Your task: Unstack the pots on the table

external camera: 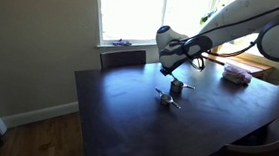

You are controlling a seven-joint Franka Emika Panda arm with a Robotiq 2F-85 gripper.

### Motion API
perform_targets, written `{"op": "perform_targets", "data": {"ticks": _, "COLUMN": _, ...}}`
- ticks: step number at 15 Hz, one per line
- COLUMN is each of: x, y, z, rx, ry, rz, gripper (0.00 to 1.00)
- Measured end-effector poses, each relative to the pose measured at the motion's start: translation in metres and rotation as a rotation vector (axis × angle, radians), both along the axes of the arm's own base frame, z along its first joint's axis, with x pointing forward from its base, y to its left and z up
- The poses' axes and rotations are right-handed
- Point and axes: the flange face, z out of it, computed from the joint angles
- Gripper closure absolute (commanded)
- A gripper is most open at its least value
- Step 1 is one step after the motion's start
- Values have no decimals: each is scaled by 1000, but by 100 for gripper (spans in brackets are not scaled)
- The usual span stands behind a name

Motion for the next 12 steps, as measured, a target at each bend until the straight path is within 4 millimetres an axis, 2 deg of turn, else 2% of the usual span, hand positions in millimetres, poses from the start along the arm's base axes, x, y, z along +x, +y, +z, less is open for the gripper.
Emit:
{"op": "perform_targets", "data": {"ticks": 6, "x": 4, "y": 14, "z": 40, "rx": -1, "ry": -22, "rz": 40, "gripper": 94}}
{"op": "perform_targets", "data": {"ticks": 12, "x": 2, "y": 34, "z": 59, "rx": 0, "ry": -25, "rz": 74, "gripper": 94}}
